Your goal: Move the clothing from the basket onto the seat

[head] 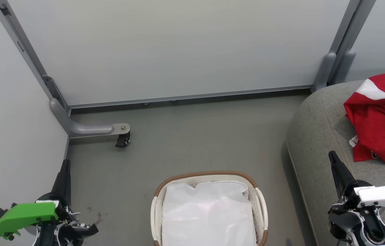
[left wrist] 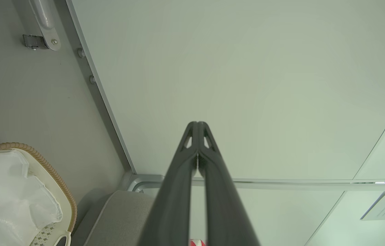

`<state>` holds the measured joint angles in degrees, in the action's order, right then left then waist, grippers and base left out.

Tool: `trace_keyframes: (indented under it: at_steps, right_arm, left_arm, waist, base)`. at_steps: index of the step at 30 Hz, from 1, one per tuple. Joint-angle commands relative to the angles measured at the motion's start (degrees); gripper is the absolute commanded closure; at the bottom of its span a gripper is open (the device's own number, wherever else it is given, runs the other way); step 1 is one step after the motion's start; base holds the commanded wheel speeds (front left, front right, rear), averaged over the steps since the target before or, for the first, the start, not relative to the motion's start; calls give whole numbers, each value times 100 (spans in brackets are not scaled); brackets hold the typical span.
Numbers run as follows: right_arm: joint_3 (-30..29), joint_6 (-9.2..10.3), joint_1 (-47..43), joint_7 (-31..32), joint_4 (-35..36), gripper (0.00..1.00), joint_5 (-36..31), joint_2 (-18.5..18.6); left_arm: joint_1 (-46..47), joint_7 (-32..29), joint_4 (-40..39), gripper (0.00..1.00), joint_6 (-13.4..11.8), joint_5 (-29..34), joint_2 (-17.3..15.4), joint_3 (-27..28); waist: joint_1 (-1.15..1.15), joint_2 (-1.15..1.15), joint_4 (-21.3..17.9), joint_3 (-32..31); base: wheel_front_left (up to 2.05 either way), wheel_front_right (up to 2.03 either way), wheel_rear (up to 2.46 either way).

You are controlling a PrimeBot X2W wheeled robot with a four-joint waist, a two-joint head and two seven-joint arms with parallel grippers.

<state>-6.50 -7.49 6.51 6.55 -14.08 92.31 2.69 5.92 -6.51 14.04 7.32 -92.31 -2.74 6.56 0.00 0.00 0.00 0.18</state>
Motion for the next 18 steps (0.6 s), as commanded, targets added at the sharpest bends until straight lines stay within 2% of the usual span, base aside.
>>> trace_keyframes:
  at_steps: [1,18]
  right_arm:
    - [-12,0,-60,19,21,100,19,36]
    - [-12,0,-60,18,20,100,19,36]
  left_arm:
    - [58,-25,-8,100,33,-19,-25,13]
    - [57,-24,-9,100,32,-19,-25,13]
  waist:
    - [0,0,0,0]
    - [0,0,0,0]
  base:
    - [0,0,0]
    - [0,0,0]
